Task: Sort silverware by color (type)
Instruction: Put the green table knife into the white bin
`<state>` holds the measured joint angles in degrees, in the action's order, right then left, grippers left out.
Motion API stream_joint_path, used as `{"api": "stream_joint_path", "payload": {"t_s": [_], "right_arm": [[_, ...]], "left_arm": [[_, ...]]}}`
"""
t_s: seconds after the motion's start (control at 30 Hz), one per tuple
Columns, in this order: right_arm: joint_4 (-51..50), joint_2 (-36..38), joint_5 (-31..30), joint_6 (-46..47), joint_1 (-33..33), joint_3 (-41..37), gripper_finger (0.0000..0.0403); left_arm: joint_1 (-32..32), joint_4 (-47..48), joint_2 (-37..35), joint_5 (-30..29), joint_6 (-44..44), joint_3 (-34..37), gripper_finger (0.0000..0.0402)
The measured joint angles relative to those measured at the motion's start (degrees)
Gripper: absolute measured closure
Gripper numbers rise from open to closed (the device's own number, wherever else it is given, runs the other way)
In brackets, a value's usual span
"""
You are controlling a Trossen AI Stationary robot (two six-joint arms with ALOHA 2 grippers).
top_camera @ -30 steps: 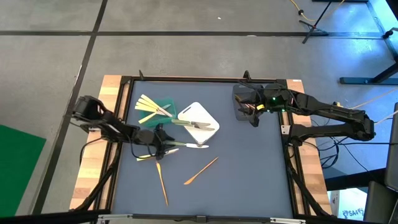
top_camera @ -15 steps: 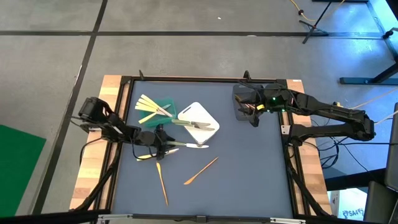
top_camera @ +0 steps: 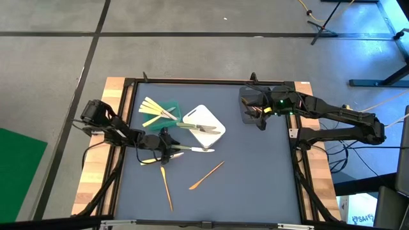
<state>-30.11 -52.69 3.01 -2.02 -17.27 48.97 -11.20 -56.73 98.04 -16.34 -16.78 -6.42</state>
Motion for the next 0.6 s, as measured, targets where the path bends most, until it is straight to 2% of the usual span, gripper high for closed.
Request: {"api": "stream_joint_path", "payload": {"t_s": [0.17, 0.6], "right_arm": [[0.00, 0.00, 0.00, 0.00, 0.00, 0.00, 0.0236], [0.00, 0.00, 0.00, 0.00, 0.01, 0.00, 0.0236]], "left_arm": [[0.02, 0.95, -0.04, -0.04, 0.64, -0.02, 0.0268], [0.09, 1.57, -0.04, -0.09, 0.81, 0.02, 0.0331]]}}
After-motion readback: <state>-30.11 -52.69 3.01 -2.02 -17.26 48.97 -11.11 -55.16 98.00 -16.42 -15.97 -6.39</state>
